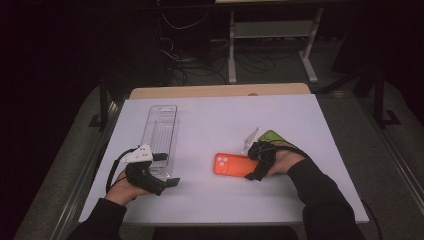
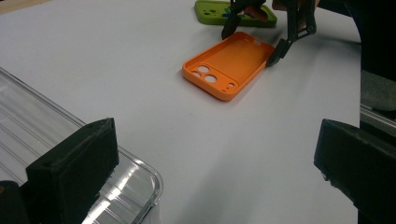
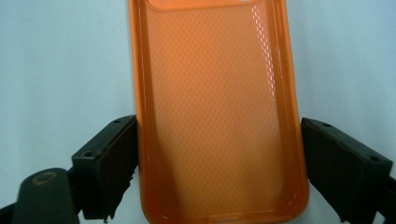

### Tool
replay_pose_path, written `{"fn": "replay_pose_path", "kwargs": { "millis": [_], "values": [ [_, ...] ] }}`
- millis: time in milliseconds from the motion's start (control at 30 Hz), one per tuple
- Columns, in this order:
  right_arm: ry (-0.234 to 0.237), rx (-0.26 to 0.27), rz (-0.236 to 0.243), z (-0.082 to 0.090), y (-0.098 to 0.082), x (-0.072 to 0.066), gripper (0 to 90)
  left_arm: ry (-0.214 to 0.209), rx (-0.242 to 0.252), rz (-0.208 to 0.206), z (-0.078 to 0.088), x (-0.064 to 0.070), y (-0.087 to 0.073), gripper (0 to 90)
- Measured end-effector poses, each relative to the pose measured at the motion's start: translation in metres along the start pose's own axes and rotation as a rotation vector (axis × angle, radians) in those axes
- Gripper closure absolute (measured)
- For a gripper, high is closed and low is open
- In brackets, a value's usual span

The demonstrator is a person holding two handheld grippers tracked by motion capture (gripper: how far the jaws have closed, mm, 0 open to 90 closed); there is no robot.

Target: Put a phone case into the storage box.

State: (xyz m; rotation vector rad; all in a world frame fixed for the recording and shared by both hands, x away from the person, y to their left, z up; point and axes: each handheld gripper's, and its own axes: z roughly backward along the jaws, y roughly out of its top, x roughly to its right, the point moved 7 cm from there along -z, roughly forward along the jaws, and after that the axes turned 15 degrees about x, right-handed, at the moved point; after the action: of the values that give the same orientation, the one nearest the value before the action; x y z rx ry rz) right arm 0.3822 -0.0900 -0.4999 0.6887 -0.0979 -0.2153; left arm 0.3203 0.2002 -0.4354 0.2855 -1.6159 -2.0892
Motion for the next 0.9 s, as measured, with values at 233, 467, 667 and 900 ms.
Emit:
{"fn": "replay_pose_path", "kwargs": {
  "millis": [233,467,667,900],
  "values": [
    [-0.012,0.022,-0.028,0.004,0.0,0.003,14.6,0.002,-0.001,-0.001,-0.002,-0.001,0.004,0.0],
    [-0.009,0.077,-0.056,0.019,0.006,0.006,14.8,-0.022,-0.004,-0.013,-0.006,0.004,0.018,0.0],
    [0.0,0.084,-0.043,0.033,0.012,0.007,15.0,-0.076,-0.036,-0.045,-0.018,0.006,0.031,0.0],
    [0.005,0.095,-0.028,0.039,0.02,0.007,15.4,-0.122,-0.055,-0.105,-0.042,0.007,0.05,0.0]
  ]
}}
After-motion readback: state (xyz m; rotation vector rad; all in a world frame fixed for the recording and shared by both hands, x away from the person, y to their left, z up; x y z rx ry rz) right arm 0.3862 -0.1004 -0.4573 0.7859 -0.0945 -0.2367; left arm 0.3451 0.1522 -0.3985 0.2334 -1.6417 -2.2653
